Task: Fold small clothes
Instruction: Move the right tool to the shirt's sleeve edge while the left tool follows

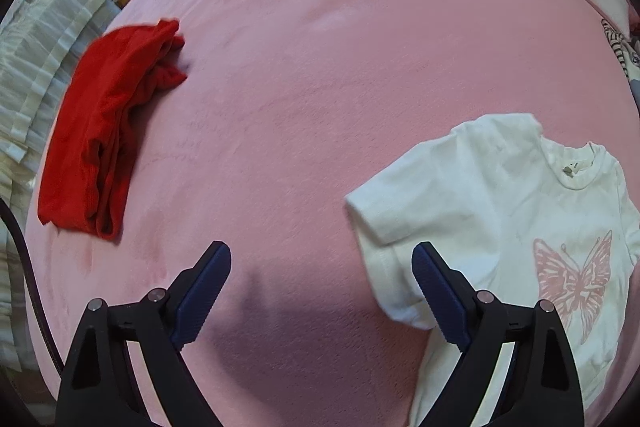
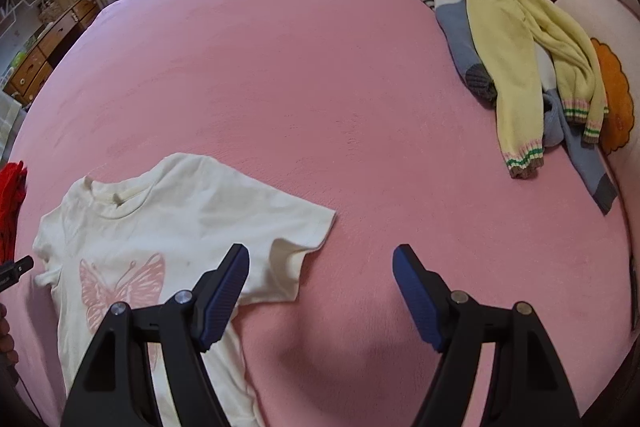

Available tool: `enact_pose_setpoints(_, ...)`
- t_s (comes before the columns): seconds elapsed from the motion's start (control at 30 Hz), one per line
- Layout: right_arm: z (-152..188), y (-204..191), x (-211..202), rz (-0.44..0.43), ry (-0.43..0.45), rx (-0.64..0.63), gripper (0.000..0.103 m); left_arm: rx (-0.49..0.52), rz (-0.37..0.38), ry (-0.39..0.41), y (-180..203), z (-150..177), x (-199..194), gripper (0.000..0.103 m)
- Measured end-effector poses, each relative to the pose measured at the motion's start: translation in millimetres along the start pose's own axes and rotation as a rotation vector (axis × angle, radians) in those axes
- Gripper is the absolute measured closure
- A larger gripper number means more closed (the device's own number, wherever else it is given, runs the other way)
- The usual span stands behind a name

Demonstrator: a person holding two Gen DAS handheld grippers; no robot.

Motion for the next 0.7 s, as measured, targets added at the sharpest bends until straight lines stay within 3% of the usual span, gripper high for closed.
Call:
enact_pose_setpoints(0.17, -7.4, 6.0, 30.3, -0.04, -0.046, 0.04, 0.045, 0.082, 0.051, 0.085, 49.1, -6.7, -31.0, 0.013)
enact_pose_setpoints(0.33, -8.0, 5.6, 49.0, -0.061, -0.078, 0.042, 0.046, 0.2, 0.139, 0.109, 117.1, 9.7, -49.8, 0.013)
enact_pose_setpoints(0.47, -4.1, 5.1, 59.8, -0.073, -0.105, 0.037, 0.046, 0.299, 0.148, 0.129, 157.1, 28.4, -58.3, 0.013)
enact_pose_setpoints(0.7, -3.8, 9.2, 67.5, -0.119, -0.116, 0.067, 0.046, 0.309, 0.23, 0.059, 197.7, 61.1, -59.9, 0.013)
Point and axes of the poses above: each gripper's, at about its wrist camera, not at the fingertips, and x roughly the way its jaws point, y to its right, z to its underside, the point moved 7 cm from there along x, roughly the way its jaws point, and after that the axes turned 1 degree about x, right-handed, at the moved point
